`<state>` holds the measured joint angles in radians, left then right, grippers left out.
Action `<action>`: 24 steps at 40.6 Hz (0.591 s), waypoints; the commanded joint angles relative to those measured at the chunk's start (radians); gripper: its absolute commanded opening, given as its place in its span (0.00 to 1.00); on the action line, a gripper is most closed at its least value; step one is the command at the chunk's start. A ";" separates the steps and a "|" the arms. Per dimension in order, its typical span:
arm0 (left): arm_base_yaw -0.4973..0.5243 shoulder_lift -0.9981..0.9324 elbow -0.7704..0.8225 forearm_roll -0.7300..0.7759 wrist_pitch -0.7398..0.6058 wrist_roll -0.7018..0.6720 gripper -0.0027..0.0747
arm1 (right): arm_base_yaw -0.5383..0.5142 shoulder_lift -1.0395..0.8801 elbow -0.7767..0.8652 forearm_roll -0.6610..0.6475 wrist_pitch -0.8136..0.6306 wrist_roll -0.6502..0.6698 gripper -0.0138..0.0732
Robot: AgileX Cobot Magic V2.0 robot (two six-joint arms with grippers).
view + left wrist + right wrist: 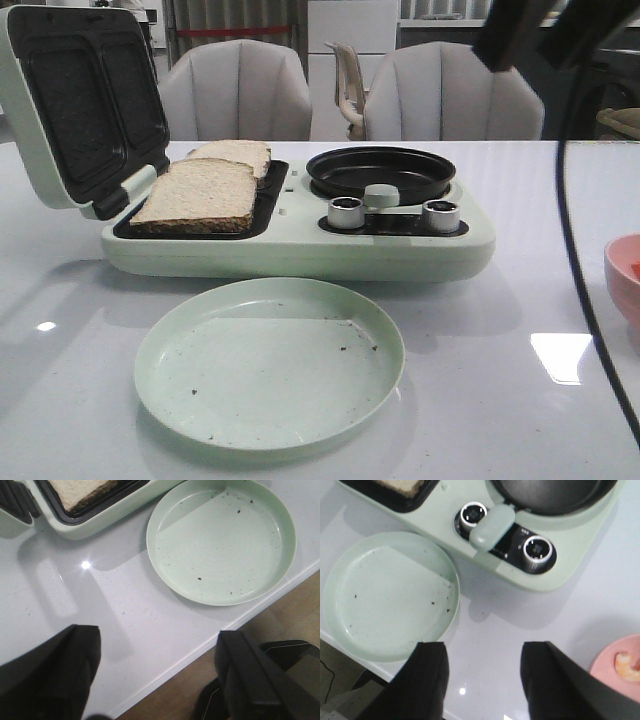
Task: Make breakfast with bread and shrimp
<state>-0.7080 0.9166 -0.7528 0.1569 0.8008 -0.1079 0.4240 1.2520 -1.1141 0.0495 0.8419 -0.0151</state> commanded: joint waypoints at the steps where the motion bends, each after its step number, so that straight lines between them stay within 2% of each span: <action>1: -0.006 -0.010 -0.034 0.012 -0.058 0.002 0.72 | -0.006 -0.118 0.084 -0.009 -0.095 0.006 0.68; 8: -0.006 -0.010 -0.042 -0.010 -0.053 0.002 0.72 | -0.006 -0.250 0.249 -0.009 -0.183 0.006 0.68; 16: -0.006 -0.007 -0.157 -0.020 0.061 0.002 0.71 | -0.006 -0.300 0.300 -0.005 -0.175 0.006 0.68; 19: -0.003 0.005 -0.215 -0.018 0.120 0.002 0.66 | -0.006 -0.300 0.300 -0.005 -0.175 0.006 0.68; 24: 0.017 0.053 -0.306 0.017 0.196 0.002 0.48 | -0.006 -0.300 0.300 -0.005 -0.176 0.006 0.68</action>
<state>-0.7055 0.9508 -0.9761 0.1418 0.9983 -0.1074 0.4240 0.9694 -0.7879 0.0495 0.7299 -0.0094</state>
